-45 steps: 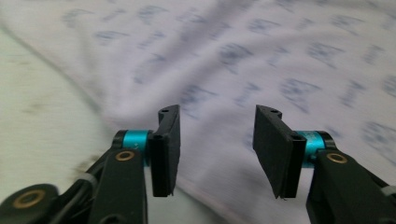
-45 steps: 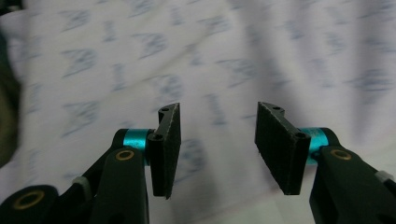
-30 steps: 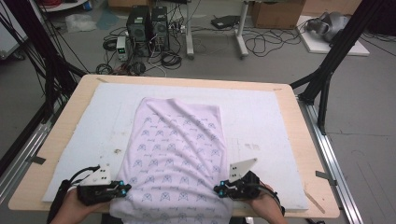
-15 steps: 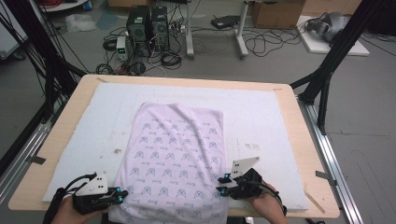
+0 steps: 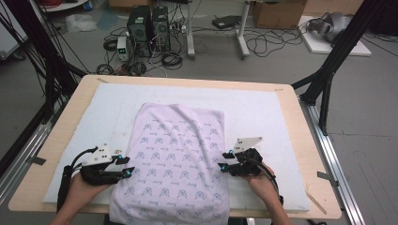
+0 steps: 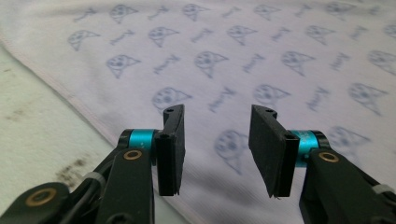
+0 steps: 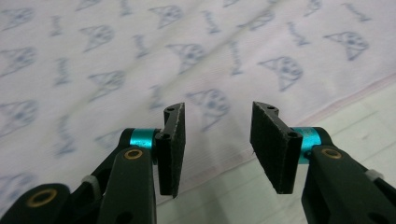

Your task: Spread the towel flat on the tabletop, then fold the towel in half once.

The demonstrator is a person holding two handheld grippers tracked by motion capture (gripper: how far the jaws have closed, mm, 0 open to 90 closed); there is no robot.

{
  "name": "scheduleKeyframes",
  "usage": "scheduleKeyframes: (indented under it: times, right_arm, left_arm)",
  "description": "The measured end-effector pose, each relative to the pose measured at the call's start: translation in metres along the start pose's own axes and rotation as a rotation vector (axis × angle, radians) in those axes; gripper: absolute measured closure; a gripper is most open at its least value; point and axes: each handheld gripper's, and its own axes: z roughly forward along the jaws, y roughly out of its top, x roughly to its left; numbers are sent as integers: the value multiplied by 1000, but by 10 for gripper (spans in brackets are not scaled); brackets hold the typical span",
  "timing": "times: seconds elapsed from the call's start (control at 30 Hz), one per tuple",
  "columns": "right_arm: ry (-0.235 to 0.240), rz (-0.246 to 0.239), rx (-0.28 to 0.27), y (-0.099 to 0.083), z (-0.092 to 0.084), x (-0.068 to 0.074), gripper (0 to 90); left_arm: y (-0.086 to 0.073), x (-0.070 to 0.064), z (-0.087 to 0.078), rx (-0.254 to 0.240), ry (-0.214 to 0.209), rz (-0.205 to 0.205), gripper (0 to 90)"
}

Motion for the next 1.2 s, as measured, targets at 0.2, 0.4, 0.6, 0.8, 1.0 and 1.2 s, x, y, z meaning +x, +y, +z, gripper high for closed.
scheduleKeyframes:
  times: [0.2, 0.4, 0.6, 0.8, 1.0, 1.2]
  right_arm:
    - [-10, 14, 24, 3, 10, -11, 543]
    - [-8, 16, 15, 4, 9, -13, 507]
    - [8, 44, -12, 10, 6, -23, 420]
    - [-1, 59, -35, 23, 9, -35, 351]
    - [-12, 72, -38, 36, 8, -51, 340]
    - [-37, 76, -25, 52, 9, -69, 339]
  left_arm:
    - [2, 9, 15, 22, 18, -11, 539]
    - [8, 17, 18, -1, 18, -37, 513]
    - [20, 26, 24, -17, 18, -52, 458]
    - [29, 32, 28, -26, 22, -56, 427]
    - [46, 46, 30, -36, 38, -66, 423]
    - [55, 71, 38, -39, 66, -131, 451]
